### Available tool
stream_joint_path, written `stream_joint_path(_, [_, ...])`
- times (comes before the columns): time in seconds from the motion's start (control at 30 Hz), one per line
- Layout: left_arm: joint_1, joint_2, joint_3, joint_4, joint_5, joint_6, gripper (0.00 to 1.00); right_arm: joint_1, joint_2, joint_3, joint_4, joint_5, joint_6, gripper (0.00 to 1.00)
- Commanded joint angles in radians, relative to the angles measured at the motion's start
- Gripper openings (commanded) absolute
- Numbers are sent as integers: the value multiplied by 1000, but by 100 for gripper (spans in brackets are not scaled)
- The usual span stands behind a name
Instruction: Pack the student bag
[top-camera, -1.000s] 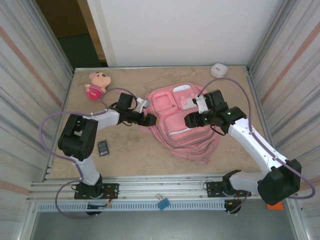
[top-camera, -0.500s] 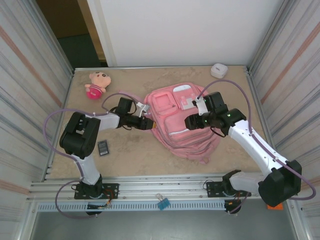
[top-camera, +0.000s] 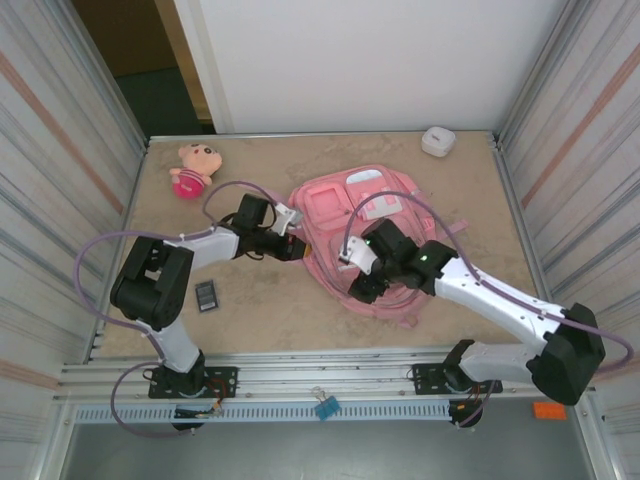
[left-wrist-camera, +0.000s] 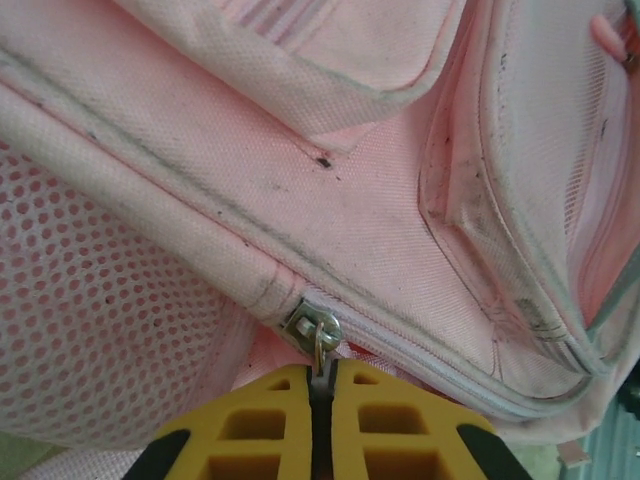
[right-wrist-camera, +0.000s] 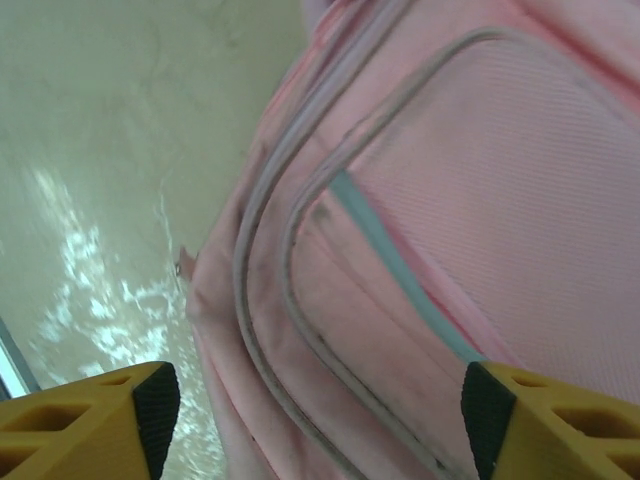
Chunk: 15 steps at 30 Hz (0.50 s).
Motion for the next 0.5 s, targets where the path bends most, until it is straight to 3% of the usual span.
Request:
stream_joint_path(0.0, [-27,-45,4,-70,-58,82,3,31,52,-27,42,102,-162,78])
stream_joint_path(0.27, [-32,-68,-15,-26,-73,88,2,39,174,-69,234,264,-206,74])
stream_joint_path(0.37, [-36,-86,-46,27,-63,89,2,41,228,-69,319,391,-211,54])
stream_joint_path(0.47, [-47,-107,-69,48,-59,115,2,49,240,-58,371,410,-206,31])
